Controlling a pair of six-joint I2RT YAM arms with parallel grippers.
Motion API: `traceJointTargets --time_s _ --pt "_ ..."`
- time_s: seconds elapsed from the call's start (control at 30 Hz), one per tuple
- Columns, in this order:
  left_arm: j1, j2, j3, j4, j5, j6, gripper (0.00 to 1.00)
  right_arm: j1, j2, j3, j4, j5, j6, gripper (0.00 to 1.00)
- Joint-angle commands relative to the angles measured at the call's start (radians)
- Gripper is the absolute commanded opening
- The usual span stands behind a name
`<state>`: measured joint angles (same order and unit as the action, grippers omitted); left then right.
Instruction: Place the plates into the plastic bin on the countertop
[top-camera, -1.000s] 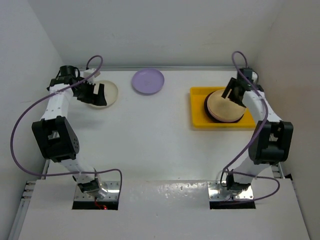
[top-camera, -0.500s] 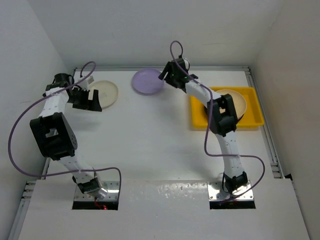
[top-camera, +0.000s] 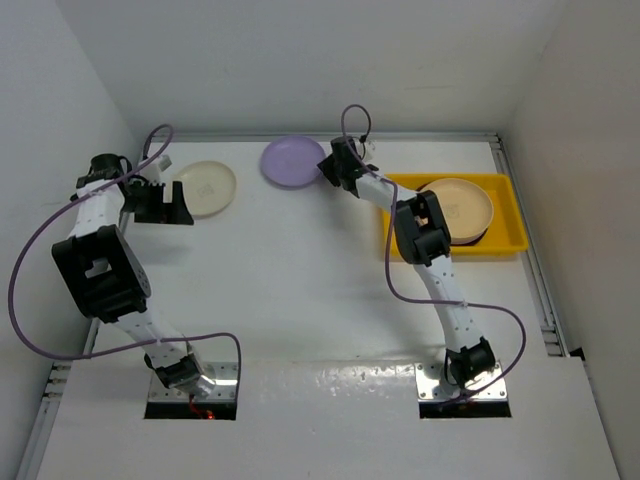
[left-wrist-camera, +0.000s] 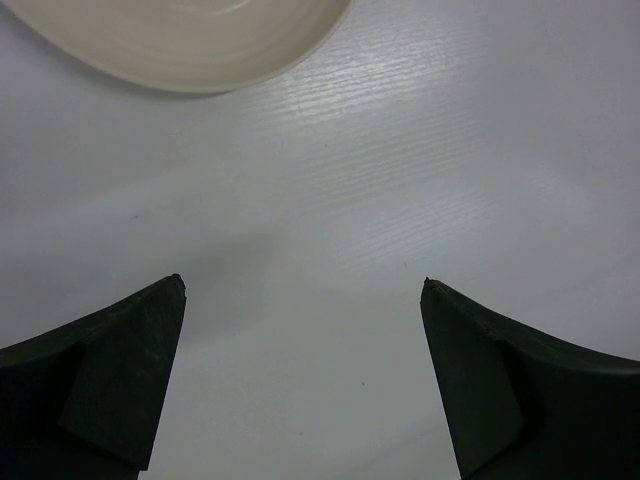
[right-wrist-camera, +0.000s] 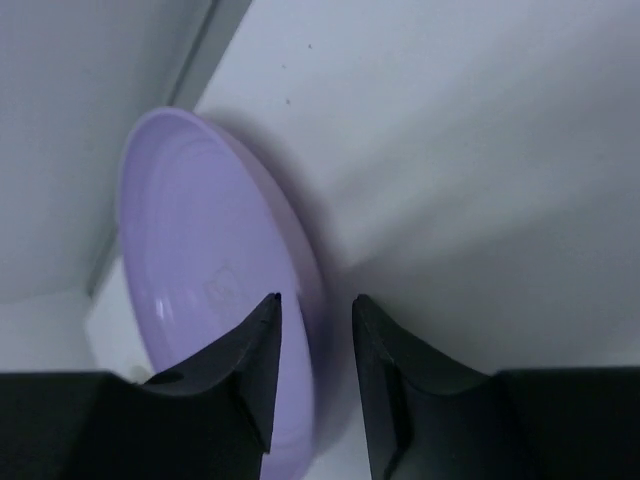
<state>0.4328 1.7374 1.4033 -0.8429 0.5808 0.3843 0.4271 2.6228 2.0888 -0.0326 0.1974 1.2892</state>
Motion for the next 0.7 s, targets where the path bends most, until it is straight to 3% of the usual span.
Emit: traceJointTargets --time_s 0.0,0.17,0.27,0.37,0.47,0.53,0.63,0.67 --pt "0.027 0.008 0.012 0.007 0.039 0.014 1.0 0.019 0.042 0.031 -0.111 0.108 0.141 0.35" --pt "0.038 0.017 0.022 0.007 0.048 0.014 1.0 0.027 0.08 0.066 -0.147 0.145 0.13 0.31" --pt "0.047 0.017 0.022 0.007 0.048 0.014 1.0 0.027 0.097 0.096 -0.158 0.134 0.113 0.0" --pt "0.047 0.017 0.031 0.007 0.057 0.014 1.0 0.029 0.043 0.041 -0.049 0.087 0.012 0.0" --pt "0.047 0.027 0.04 -0.002 0.045 0.014 1.0 0.038 -0.125 0.016 0.002 0.042 -0.22 0.0" --pt "0.047 0.027 0.062 -0.002 0.021 0.014 1.0 0.042 -0.214 -0.093 0.026 -0.012 -0.366 0.0" --pt "0.047 0.008 0.071 -0.002 -0.019 0.037 1.0 0.007 -0.485 -0.346 0.134 -0.091 -0.459 0.0" --pt "0.047 0.008 0.08 -0.002 -0.05 0.038 1.0 -0.035 -0.595 -0.393 0.084 -0.125 -0.52 0.0"
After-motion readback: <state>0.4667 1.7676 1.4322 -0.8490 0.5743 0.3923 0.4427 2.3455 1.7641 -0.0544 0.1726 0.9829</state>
